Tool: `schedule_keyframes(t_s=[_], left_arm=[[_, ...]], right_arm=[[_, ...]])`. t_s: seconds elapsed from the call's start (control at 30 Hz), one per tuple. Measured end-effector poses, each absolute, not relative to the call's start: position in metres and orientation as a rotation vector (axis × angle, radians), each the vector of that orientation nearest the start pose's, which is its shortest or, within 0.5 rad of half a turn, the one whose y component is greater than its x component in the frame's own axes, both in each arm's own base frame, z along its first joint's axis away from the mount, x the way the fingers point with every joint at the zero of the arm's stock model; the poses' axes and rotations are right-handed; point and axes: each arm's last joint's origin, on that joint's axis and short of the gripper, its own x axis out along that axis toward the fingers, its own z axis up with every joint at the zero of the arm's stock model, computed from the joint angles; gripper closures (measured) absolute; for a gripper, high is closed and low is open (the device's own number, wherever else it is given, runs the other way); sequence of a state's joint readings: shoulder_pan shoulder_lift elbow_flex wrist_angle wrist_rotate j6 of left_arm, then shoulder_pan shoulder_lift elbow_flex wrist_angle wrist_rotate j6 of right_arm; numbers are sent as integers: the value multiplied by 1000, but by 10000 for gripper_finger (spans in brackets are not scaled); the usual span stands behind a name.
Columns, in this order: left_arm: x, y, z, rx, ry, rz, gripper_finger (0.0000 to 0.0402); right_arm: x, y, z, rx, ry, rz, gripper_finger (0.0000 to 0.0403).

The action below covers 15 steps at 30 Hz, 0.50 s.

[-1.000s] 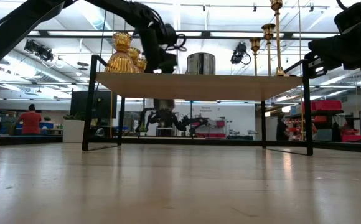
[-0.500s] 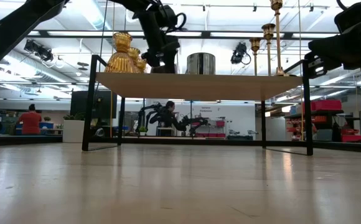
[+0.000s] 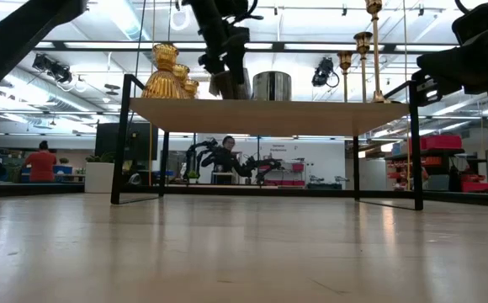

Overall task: Pick & Place candle stick holders
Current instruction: Put the top scented candle on the shelf

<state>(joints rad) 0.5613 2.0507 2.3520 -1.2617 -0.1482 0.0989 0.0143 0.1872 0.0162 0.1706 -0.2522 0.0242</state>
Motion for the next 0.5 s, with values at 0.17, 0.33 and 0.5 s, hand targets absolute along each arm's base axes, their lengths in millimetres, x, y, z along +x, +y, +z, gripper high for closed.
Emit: schedule_keyframes(t_s=[0.17,0.33,0.5], left_arm=[[343,205,402,-44,1000,575,29],[341,188,410,-5,1008,529,29],[342,166,414,18,1031,474,29]], right_arm=[[108,9,170,24,4,267,389],[108,9,170,24,4,267,389],[108,9,170,24,3,266,389]])
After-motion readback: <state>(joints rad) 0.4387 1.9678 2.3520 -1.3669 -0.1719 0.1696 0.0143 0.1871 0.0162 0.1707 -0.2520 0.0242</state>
